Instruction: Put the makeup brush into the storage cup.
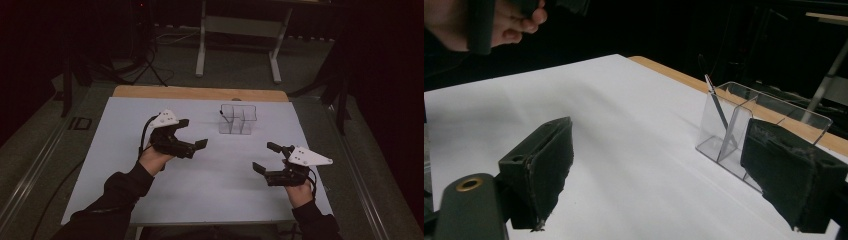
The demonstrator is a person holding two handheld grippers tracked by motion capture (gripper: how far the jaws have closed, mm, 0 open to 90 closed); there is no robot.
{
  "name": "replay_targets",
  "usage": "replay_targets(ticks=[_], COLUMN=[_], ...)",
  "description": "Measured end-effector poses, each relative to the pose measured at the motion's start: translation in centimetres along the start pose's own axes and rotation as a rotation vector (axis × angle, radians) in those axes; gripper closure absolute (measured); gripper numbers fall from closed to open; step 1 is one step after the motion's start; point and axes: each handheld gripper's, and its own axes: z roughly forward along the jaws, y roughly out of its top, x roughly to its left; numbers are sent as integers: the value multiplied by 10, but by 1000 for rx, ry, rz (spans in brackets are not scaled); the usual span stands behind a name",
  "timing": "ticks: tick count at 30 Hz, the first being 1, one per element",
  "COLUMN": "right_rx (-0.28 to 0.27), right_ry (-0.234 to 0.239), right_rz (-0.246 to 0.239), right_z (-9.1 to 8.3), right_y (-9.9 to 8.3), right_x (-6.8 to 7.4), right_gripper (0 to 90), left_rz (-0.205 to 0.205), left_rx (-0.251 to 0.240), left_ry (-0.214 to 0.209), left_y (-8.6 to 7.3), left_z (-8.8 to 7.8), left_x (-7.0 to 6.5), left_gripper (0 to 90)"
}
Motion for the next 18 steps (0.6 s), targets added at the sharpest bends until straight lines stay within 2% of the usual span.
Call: replay_targets(ticks=[3, 5, 8, 9, 14, 18], right_rx=[-1, 0, -1, 0, 2, 5], right_ry=[1, 4, 6, 6, 7, 9], right_rz=[1, 1, 2, 2, 1, 3], right_z=[0, 0, 1, 0, 0, 1], right_y=[0, -1, -1, -1, -2, -3], right_x=[0, 0, 0, 0, 0, 0], right_gripper=[133, 133, 133, 134, 133, 133], left_rz=[6, 1, 9, 7, -7, -6], left_rx=[7, 12, 17, 25, 29, 30], left_ry=[-2, -17, -14, -20, -27, -12], left_y=[-10, -20, -27, -34, -48, -65], left_z=[-3, -5, -6, -7, -9, -14], left_x=[-4, -7, -9, -10, -11, -11], left_gripper=[34, 34, 34, 34, 34, 34])
